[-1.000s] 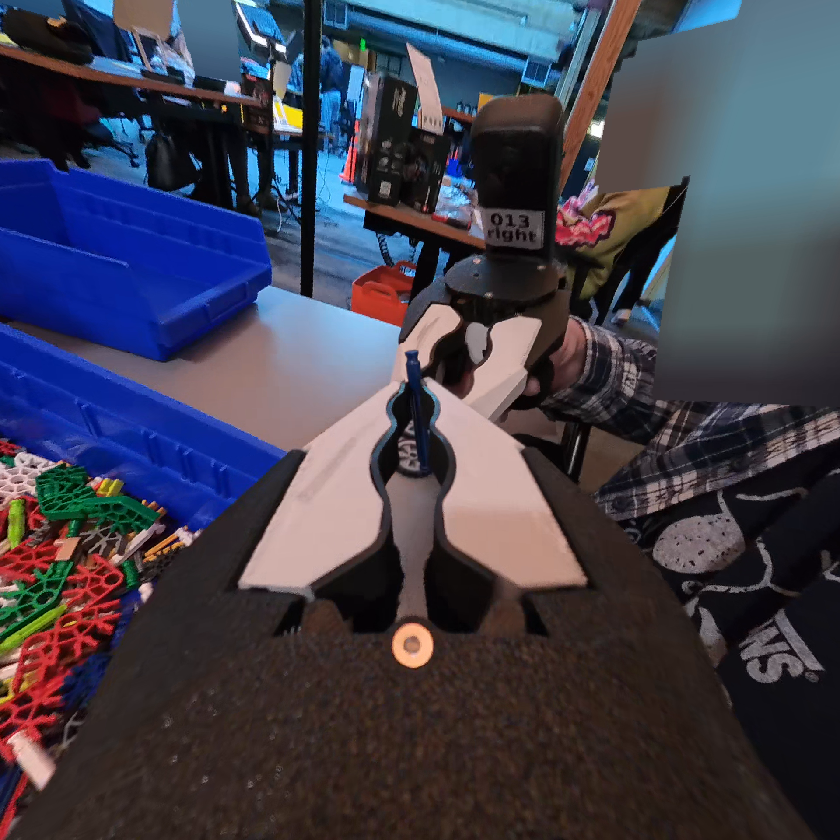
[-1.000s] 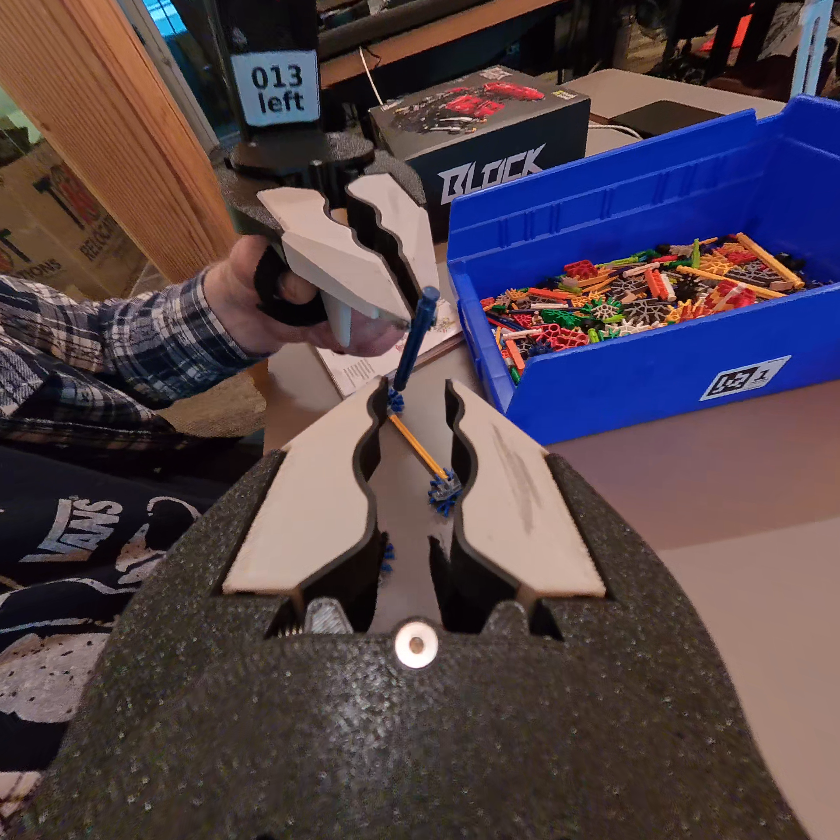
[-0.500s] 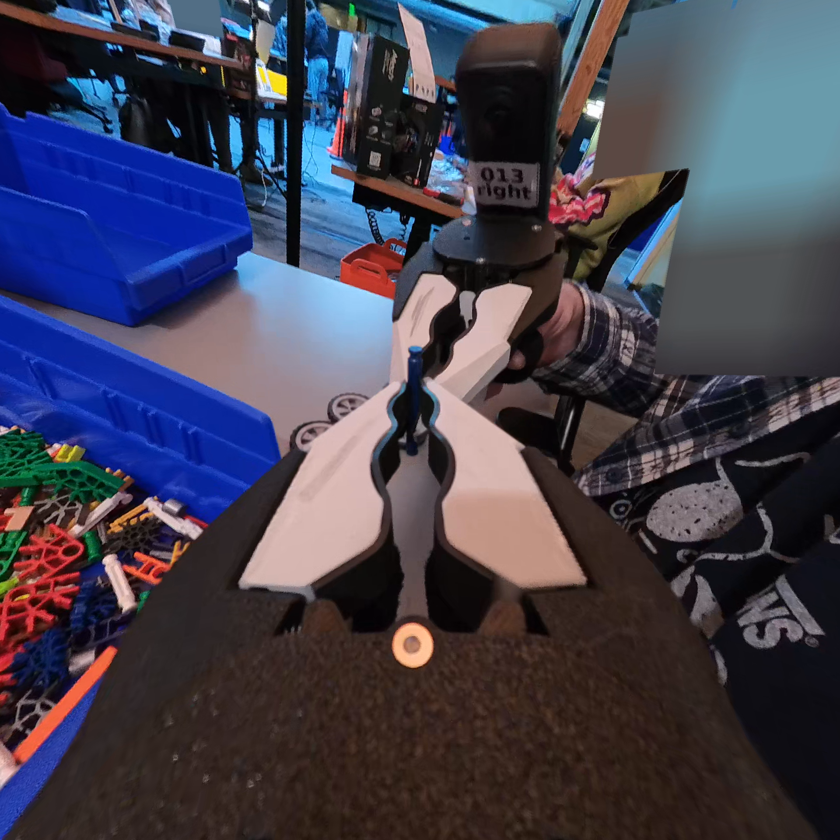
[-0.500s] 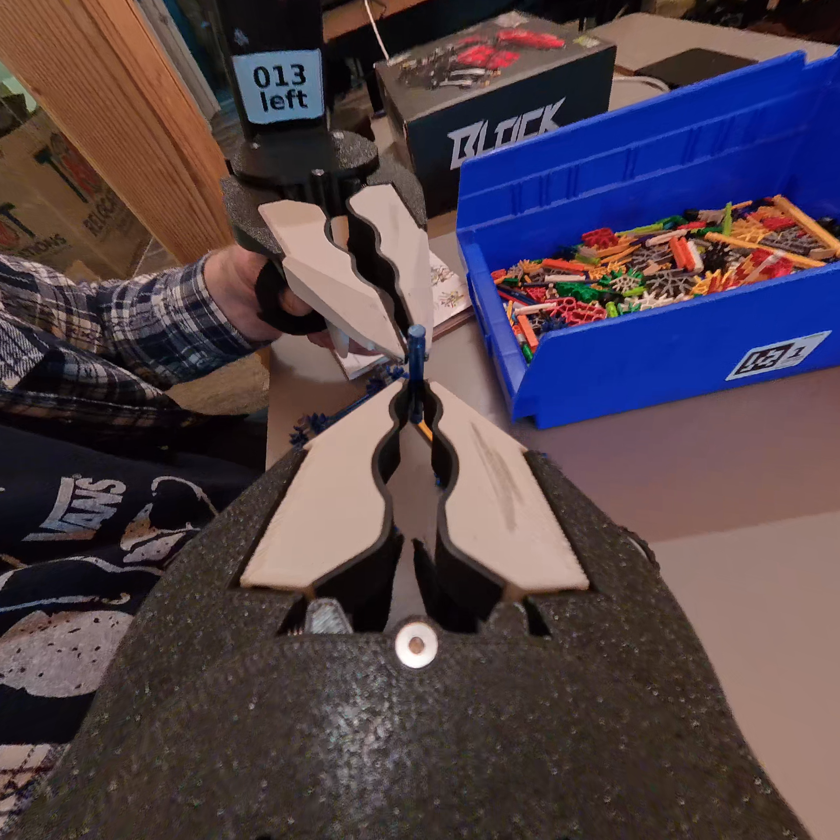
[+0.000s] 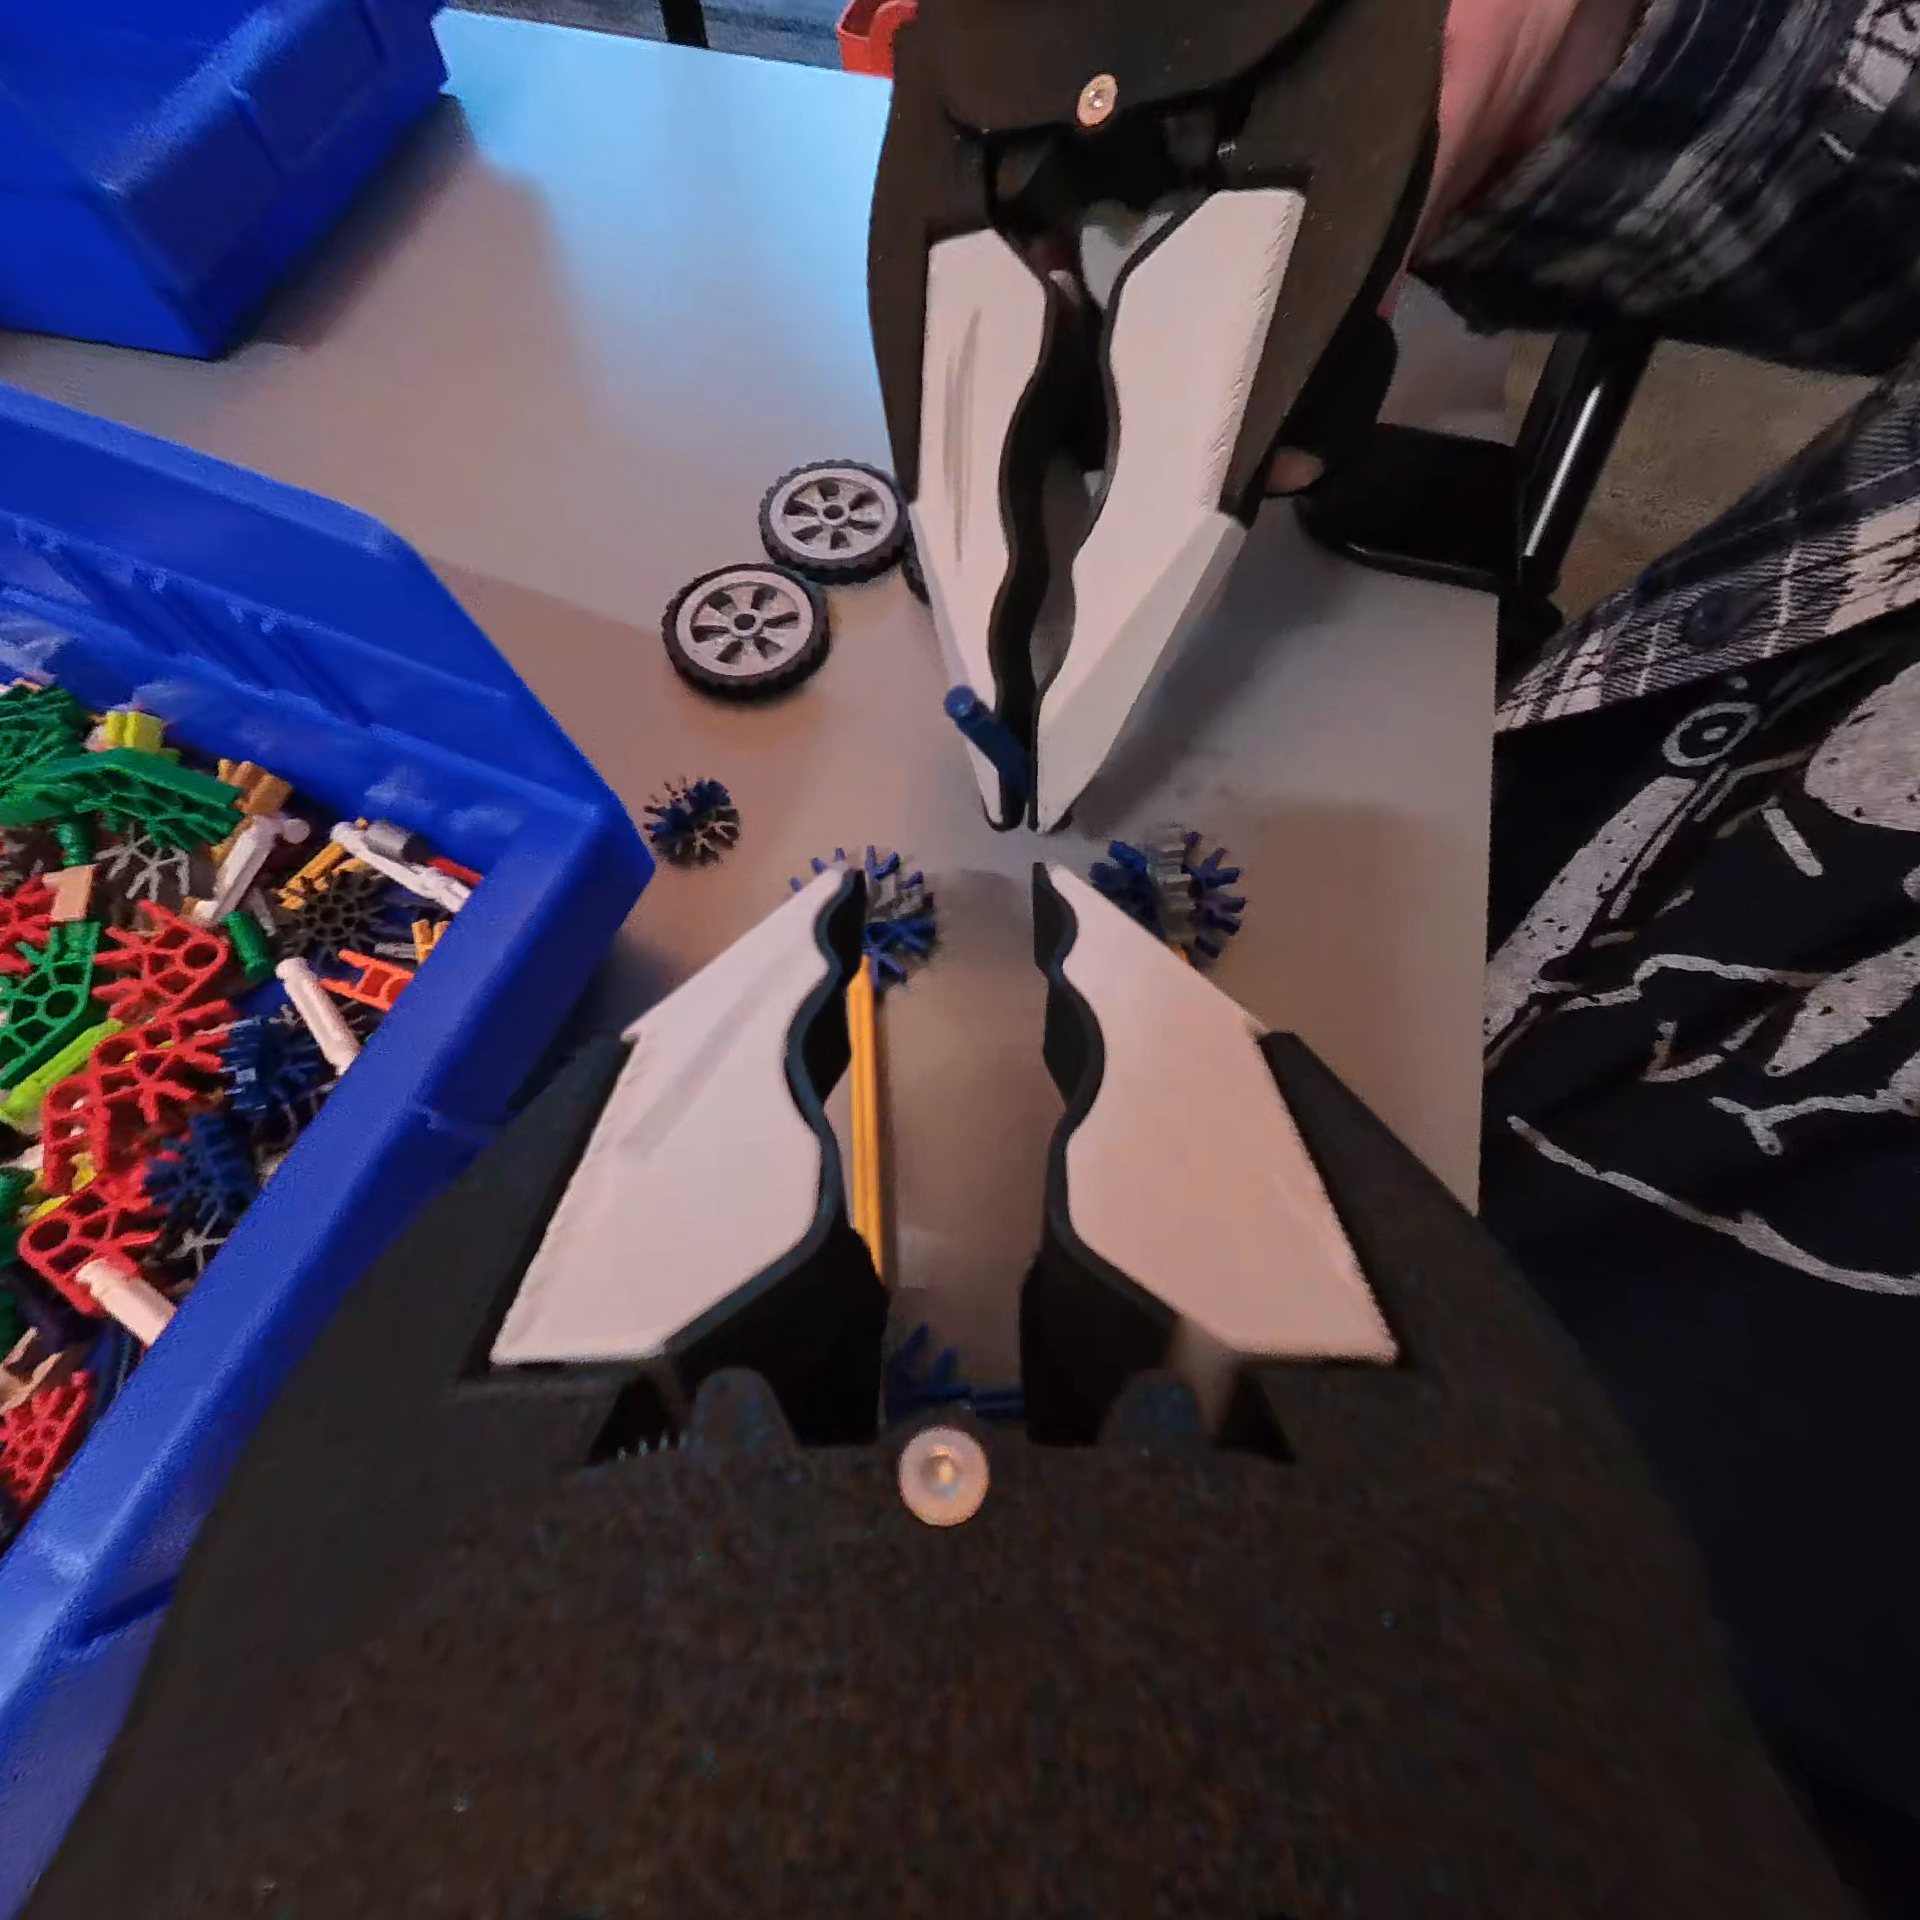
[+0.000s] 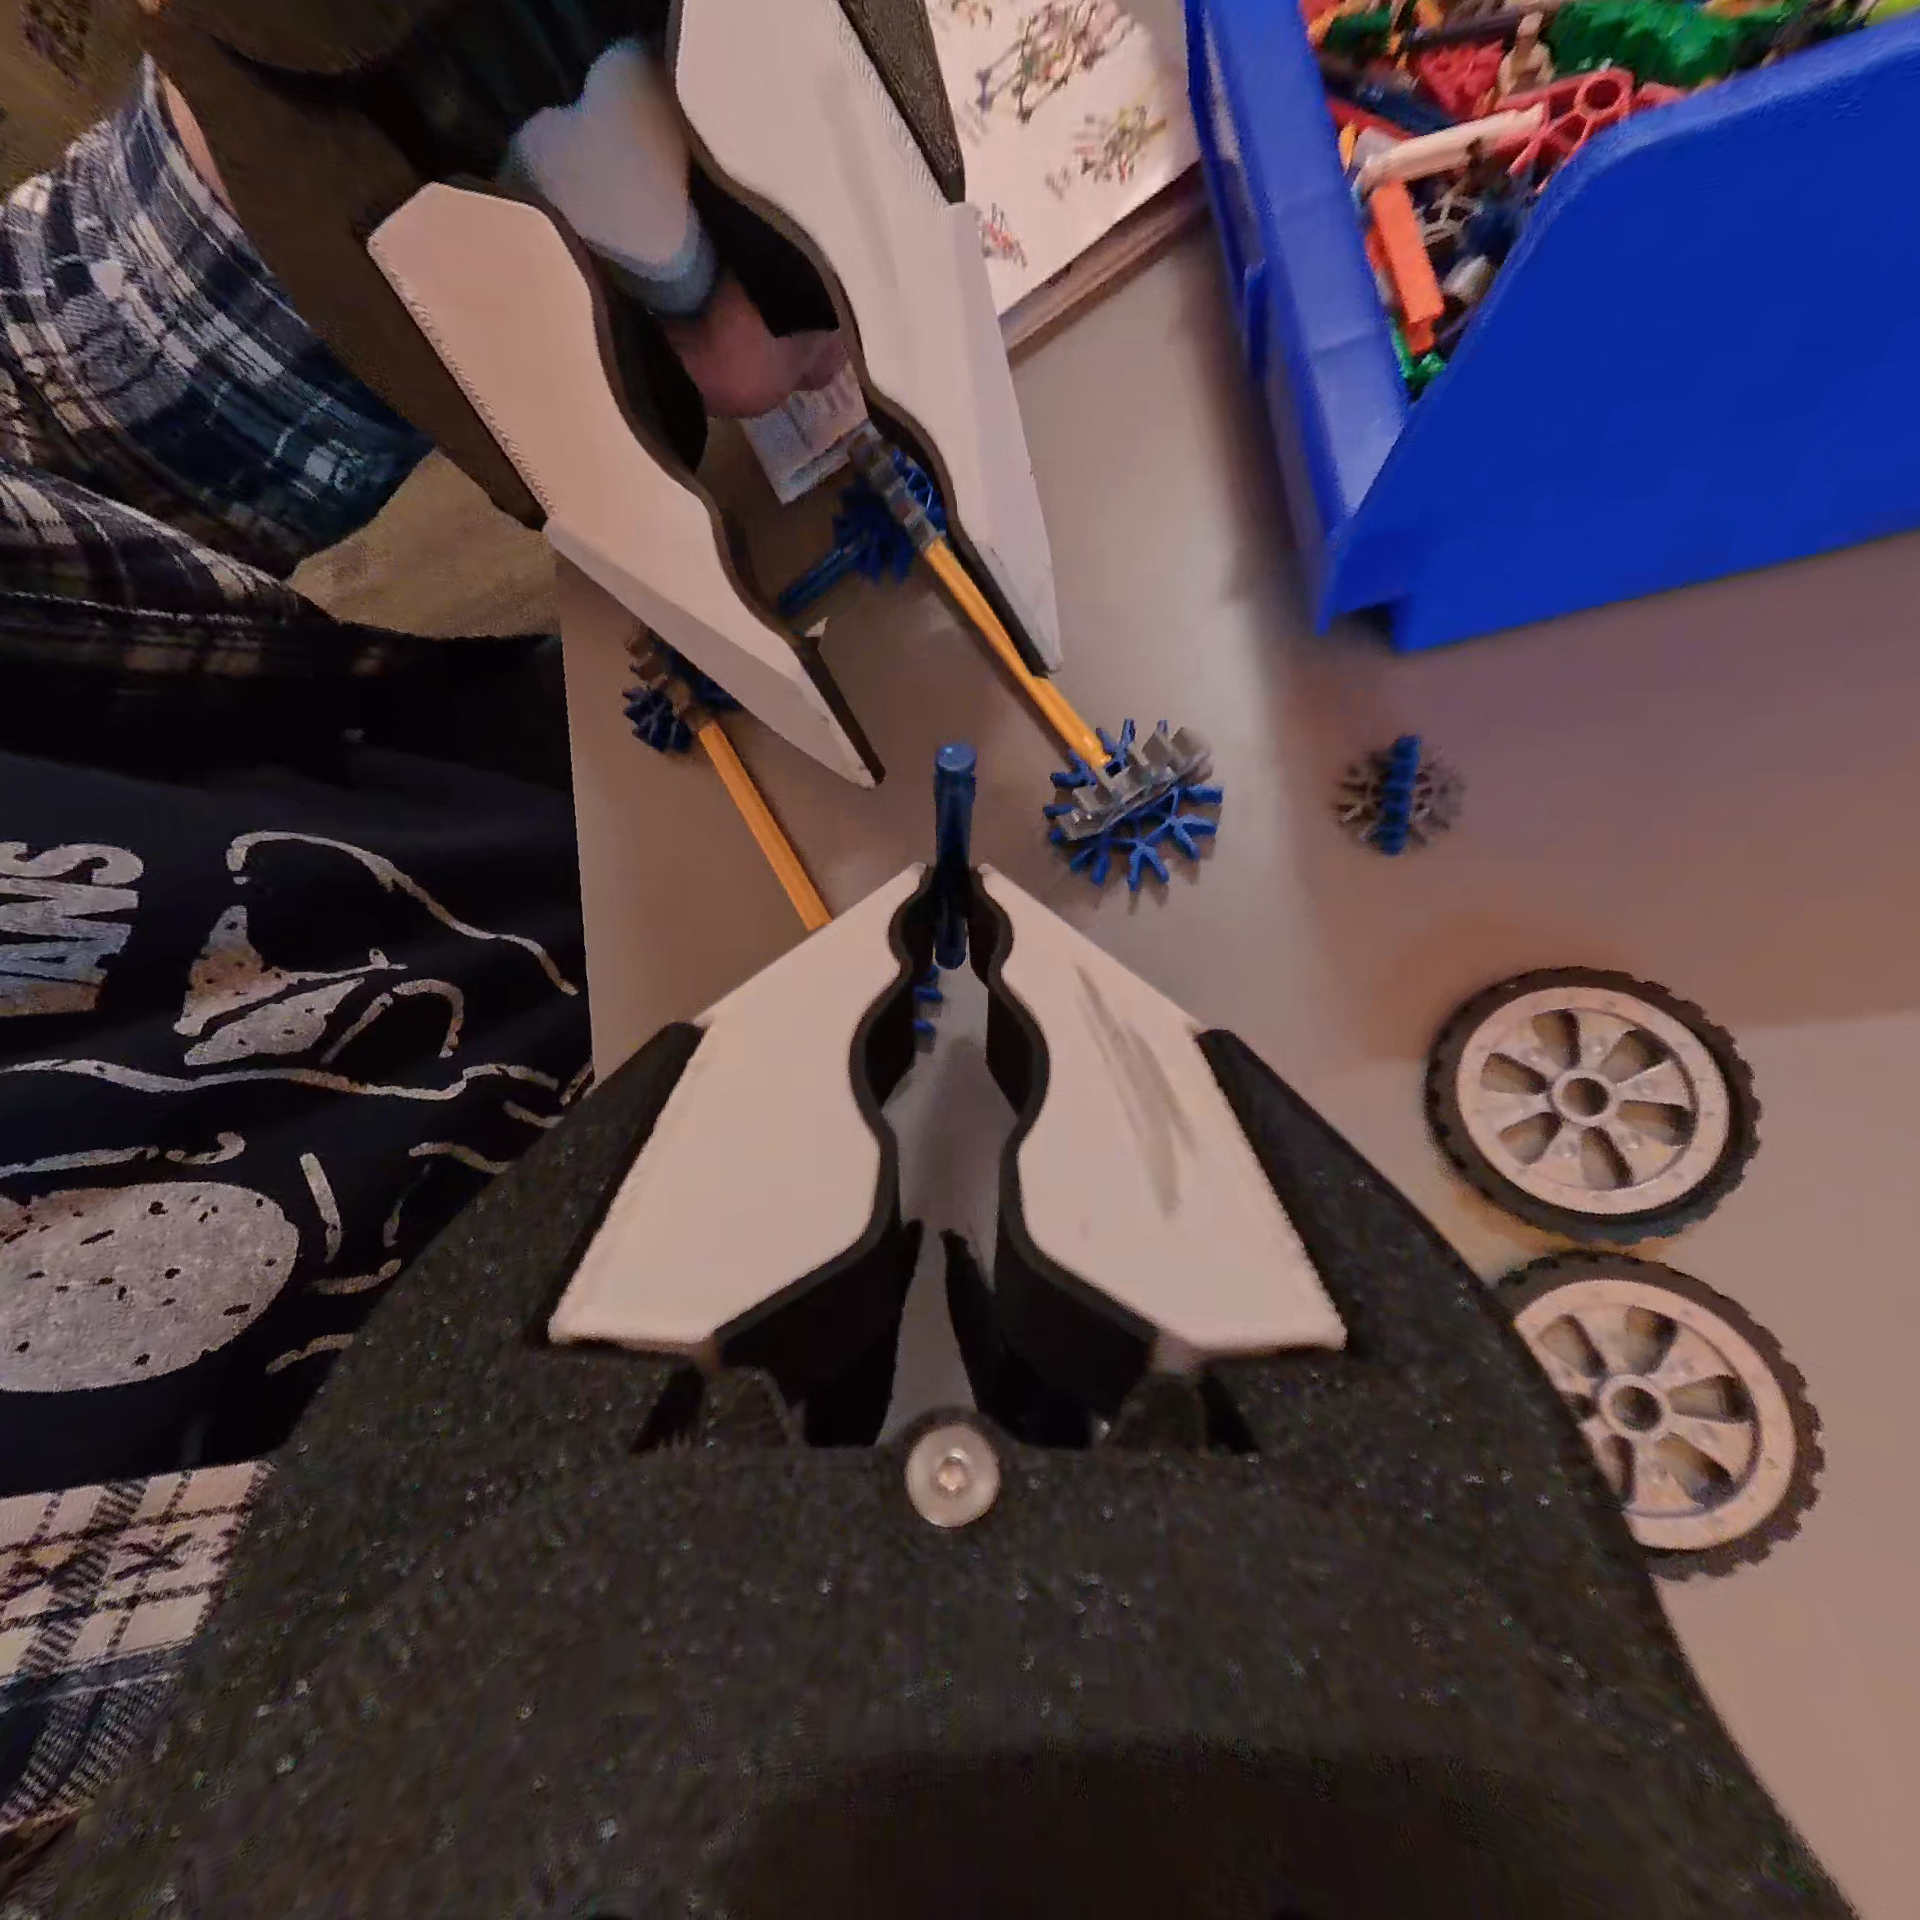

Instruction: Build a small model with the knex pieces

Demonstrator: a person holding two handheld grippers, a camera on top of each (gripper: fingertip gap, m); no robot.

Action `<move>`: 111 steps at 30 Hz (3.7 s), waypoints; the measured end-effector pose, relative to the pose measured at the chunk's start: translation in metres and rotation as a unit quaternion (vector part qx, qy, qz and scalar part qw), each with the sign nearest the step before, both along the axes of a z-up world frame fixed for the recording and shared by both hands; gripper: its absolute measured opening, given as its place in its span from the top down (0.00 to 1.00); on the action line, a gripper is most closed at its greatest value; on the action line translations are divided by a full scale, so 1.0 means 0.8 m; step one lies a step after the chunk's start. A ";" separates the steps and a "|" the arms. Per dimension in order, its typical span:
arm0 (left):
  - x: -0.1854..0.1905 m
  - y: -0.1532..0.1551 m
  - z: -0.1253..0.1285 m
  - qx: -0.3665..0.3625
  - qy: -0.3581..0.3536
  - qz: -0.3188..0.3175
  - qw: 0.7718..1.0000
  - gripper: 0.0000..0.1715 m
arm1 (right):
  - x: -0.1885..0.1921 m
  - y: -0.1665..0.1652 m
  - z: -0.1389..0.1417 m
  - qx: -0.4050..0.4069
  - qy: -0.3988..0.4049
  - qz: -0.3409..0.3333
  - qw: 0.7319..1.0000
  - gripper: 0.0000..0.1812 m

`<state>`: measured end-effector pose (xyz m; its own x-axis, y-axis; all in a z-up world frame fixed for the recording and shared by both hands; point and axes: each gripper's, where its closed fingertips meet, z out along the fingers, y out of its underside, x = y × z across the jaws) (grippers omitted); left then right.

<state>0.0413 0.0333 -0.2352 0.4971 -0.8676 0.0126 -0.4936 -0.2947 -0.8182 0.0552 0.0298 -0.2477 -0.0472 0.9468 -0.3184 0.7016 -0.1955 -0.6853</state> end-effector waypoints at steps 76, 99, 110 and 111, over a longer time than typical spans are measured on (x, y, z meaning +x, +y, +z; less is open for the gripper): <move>-0.094 -0.047 -0.049 -0.058 0.144 0.052 0.987 0.89 | 0.004 -0.005 -0.015 0.010 -0.022 0.014 1.000 0.97; -0.063 -0.047 -0.050 -0.008 0.137 0.156 0.978 0.95 | 0.009 0.018 -0.007 0.036 -0.014 -0.019 0.999 0.97; -0.023 -0.096 -0.045 -0.014 0.130 0.006 0.991 0.89 | 0.012 0.039 0.008 0.049 0.006 -0.053 0.997 0.97; -0.022 -0.098 -0.045 -0.008 0.134 -0.004 0.991 0.89 | 0.012 0.041 0.010 0.050 0.008 -0.057 0.997 0.97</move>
<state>0.0240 -0.0454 -0.2712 0.4773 -0.8724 -0.1053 -0.6950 -0.3014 -0.6528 0.0647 0.0626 -0.2398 0.0582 0.9734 -0.2217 0.6670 -0.2031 -0.7168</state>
